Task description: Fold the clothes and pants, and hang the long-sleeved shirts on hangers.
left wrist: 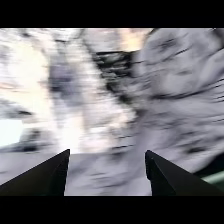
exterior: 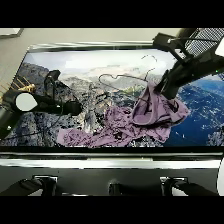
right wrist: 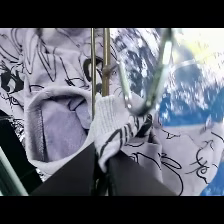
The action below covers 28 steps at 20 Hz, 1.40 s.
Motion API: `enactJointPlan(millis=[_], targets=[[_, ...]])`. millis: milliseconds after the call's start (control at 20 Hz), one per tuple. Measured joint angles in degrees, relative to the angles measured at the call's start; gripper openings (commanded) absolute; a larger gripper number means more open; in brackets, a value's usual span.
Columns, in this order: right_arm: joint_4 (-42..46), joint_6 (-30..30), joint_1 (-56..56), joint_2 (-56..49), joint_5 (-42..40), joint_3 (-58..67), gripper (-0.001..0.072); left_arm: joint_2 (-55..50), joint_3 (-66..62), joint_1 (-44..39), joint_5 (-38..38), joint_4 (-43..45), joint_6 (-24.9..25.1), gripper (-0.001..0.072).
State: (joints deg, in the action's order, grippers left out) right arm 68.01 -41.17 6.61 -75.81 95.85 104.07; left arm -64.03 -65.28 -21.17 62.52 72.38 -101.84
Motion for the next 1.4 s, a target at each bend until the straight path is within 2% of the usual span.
enactJointPlan(millis=[100, 300, 500, 550, 600, 650, 900, 1400], targets=[[0.7, -2.5, 0.0, 0.6, 0.6, 0.0, 0.0047, -0.5, 3.6, -2.0, -8.5, -9.1, -1.8, 0.0534], [1.4, -5.1, 0.0, 1.0, 1.1, 0.0, 0.0047, -5.4, 7.0, -11.4, -25.5, -23.6, -3.4, 0.0532], [1.7, -6.1, 0.0, 1.1, 1.2, 0.0, 0.0047, -12.8, 4.3, -20.0, -35.5, -31.9, -3.8, 0.0532], [1.7, -6.3, 0.0, 1.1, 1.2, 0.0, 0.0047, -14.5, 2.9, -21.5, -36.7, -33.0, -3.8, 0.0499], [1.7, -6.4, 0.0, 1.1, 1.2, 0.0, 0.0047, -16.3, 1.2, -22.9, -37.6, -33.9, -3.8, 0.04], [1.7, -6.5, 0.0, 1.1, 1.2, 0.0, 0.0047, -17.9, -0.4, -24.1, -38.5, -34.6, -3.8, 0.0383], [1.8, -6.6, 0.0, 1.1, 1.2, 0.0, 0.0047, -23.0, -4.1, -27.4, -39.3, -36.0, -4.7, 0.0382], [2.3, -7.0, 0.0, 1.1, 1.3, 0.0, 0.0047, -24.8, -5.0, -28.0, -36.5, -35.2, -4.7, 0.0385]])
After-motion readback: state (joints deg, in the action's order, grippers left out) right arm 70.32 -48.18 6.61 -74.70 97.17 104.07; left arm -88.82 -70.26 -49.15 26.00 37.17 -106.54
